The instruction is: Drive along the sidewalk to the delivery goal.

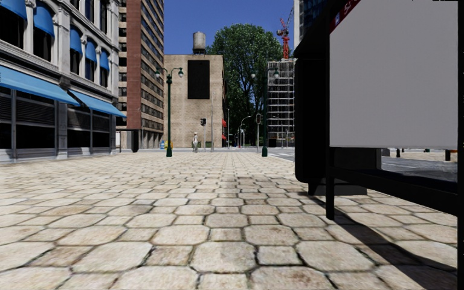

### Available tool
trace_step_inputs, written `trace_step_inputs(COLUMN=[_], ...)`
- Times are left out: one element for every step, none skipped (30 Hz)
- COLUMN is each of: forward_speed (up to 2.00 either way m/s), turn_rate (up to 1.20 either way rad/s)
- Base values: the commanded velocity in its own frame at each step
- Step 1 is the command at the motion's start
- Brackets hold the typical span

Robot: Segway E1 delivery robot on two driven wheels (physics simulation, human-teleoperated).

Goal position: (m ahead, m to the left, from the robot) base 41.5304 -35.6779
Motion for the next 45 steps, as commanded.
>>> trace_step_inputs(forward_speed=[2.0,2.0,2.0,2.0,2.0,2.0,2.0,2.0,2.0,2.0,2.0,2.0,2.0,2.0,2.0,2.0,2.0,2.0,2.0,2.0,2.0,2.0,2.0,2.0,2.0,2.0,2.0,2.0,2.0,2.0,2.0,2.0,2.0,2.0,2.0,2.0,2.0,2.0,2.0,2.0,2.0,2.0,2.0,2.0,2.0], turn_rate=[0.0,0.0,0.0,0.0,0.0,0.0,0.0,0.0,0.0,0.0,0.0,0.0,0.0,0.0,0.0,0.0,0.0,0.0,0.0,0.0,0.0,0.0,0.0,0.0,0.0,0.0,0.0,0.0,0.0,0.0,0.0,0.0,0.0,0.0,0.0,0.0,0.0,0.0,0.0,0.0,0.0,0.0,0.0,0.0,0.0])
